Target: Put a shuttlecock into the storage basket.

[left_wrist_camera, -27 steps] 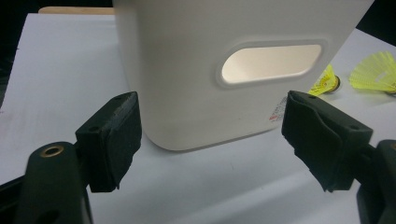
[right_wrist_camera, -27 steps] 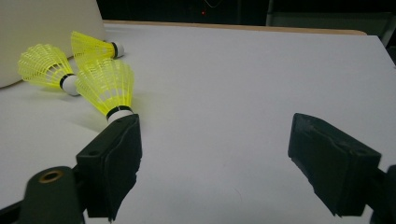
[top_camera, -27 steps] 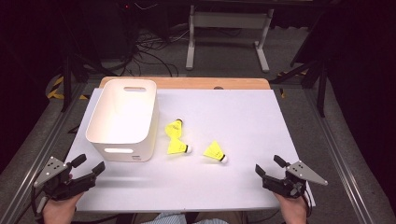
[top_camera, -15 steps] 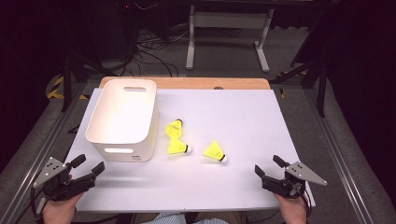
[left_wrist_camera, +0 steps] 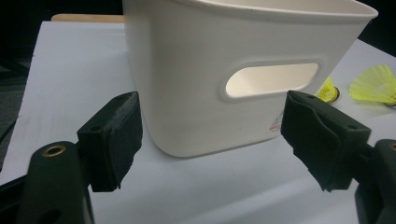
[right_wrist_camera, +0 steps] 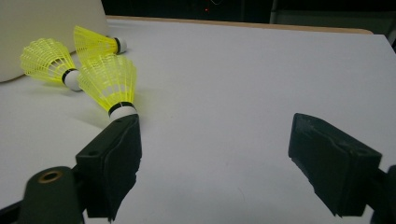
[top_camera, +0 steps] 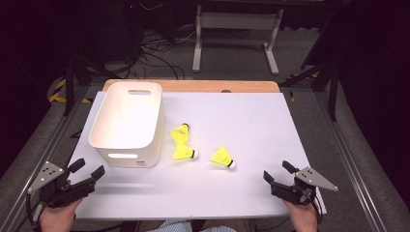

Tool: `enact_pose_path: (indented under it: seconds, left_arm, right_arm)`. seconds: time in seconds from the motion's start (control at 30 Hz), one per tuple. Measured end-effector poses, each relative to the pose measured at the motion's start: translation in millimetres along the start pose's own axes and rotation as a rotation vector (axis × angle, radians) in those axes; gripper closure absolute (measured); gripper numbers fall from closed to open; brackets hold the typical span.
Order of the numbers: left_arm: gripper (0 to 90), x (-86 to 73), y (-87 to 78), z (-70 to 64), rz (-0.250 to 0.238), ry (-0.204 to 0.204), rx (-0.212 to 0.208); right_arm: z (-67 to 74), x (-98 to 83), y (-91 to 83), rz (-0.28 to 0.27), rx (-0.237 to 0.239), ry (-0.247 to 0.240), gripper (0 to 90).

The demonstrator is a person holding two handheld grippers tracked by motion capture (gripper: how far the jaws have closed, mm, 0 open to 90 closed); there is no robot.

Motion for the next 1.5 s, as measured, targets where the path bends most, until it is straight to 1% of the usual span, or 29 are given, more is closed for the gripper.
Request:
enact_pose_path:
  seconds: [0.4, 0.7, 0.77, 0.87, 1.17, 1.33, 1.47, 1.5]
  left_arm:
    - [21.2, 7.2, -8.5, 4.0, -0.013, -0.021, 0.008]
    - [18.9, 10.6, -9.2, 7.8, -0.001, -0.024, 0.024]
    - [18.2, 11.7, -9.1, 10.5, 0.008, -0.035, 0.030]
    - [18.1, 12.7, -9.0, 15.6, 0.018, -0.041, 0.044]
    - [17.7, 14.5, -7.4, 27.4, 0.025, -0.067, 0.069]
    - [17.4, 16.2, -3.7, 31.8, 0.039, -0.064, 0.081]
    - [16.0, 17.4, -0.5, 38.6, 0.040, -0.093, 0.086]
    - [16.0, 17.4, -0.5, 38.6, 0.040, -0.093, 0.086]
  right_arm:
    - [0.4, -0.2, 0.7, 0.002, 0.003, -0.001, 17.9]
    - [0.3, -0.3, 1.4, 0.005, 0.004, 0.000, 17.6]
    - [0.3, -0.3, 1.3, 0.005, 0.003, 0.001, 17.6]
    - [0.3, -0.4, 1.3, 0.005, 0.004, 0.000, 17.5]
    - [0.6, -0.3, 0.8, 0.004, 0.003, -0.002, 17.2]
    - [0.7, -0.4, 1.1, 0.006, 0.002, -0.001, 17.1]
    - [0.1, -0.4, 0.8, 0.006, -0.010, -0.002, 16.2]
    - [0.1, -0.4, 0.8, 0.006, -0.010, -0.002, 16.2]
Point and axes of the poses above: each handheld gripper's, and its own axes: y roughly forward along the jaws, x roughly out of its top, z roughly to its left, the point moved 4 cm from there along y, roughly forward along the jaws, and after that the axes turned 10 degrees about z, right-handed, at the moved point
